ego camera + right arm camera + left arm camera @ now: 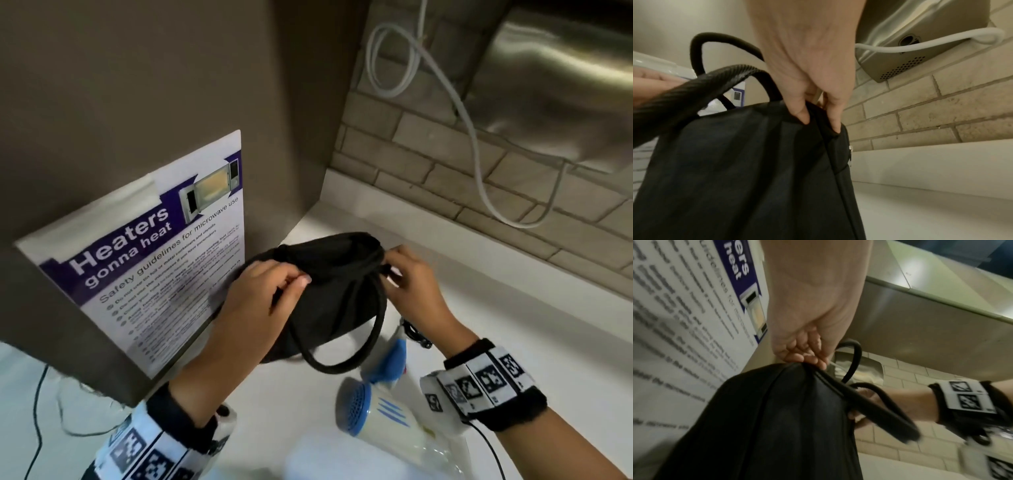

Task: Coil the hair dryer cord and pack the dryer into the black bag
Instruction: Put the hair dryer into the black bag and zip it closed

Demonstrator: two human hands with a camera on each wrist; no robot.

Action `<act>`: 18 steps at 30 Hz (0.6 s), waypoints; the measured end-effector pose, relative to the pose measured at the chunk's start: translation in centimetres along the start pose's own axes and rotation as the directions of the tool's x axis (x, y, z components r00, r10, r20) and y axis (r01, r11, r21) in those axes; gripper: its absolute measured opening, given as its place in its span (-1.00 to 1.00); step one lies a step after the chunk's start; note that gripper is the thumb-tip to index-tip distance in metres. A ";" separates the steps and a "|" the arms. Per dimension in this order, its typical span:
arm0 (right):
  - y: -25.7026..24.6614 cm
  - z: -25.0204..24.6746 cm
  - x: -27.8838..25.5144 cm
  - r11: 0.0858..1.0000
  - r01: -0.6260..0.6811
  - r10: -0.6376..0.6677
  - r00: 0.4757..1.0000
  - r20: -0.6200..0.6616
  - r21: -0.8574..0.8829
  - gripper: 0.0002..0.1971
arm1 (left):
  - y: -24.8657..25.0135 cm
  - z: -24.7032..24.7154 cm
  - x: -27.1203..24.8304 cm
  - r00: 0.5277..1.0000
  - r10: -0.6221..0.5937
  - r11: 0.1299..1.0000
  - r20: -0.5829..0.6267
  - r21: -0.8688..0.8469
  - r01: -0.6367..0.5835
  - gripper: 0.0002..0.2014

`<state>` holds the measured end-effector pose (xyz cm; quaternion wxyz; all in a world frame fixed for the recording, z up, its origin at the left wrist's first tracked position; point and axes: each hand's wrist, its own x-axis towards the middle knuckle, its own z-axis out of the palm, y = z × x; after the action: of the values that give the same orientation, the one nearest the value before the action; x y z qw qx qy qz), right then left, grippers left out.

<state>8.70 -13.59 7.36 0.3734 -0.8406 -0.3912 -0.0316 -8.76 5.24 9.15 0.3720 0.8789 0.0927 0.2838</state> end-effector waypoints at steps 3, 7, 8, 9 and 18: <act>-1.3 0.7 -1.1 0.995 0.016 -0.029 0.990 0.140 0.095 -0.79 | -0.4 -1.1 0.0 0.998 0.058 0.996 -0.004 0.069 -0.058 -0.86; -2.5 1.3 -1.6 0.984 -0.047 -0.003 0.959 0.284 0.172 -0.67 | -1.9 -2.3 -0.1 0.999 0.049 0.990 -0.013 0.133 -0.047 -0.76; -2.5 1.3 -1.6 0.982 -0.070 0.016 0.956 0.292 0.175 -0.63 | -2.4 -2.4 -0.2 0.999 0.042 0.987 0.009 0.154 -0.043 -0.75; -2.5 1.2 -1.4 0.977 -0.103 0.048 0.959 0.280 0.188 -0.60 | -2.8 -2.5 -0.3 0.999 0.032 0.986 0.034 0.165 -0.037 -0.75; -0.4 2.4 1.1 0.597 -0.765 0.559 0.613 0.558 0.242 -0.64 | -3.8 -1.9 -0.9 0.994 -0.040 0.995 0.105 0.094 0.030 -0.84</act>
<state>8.60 -11.18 6.19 0.4483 -0.7967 -0.1071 0.3908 -10.41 8.72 7.16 0.3405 0.9073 0.1010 0.2252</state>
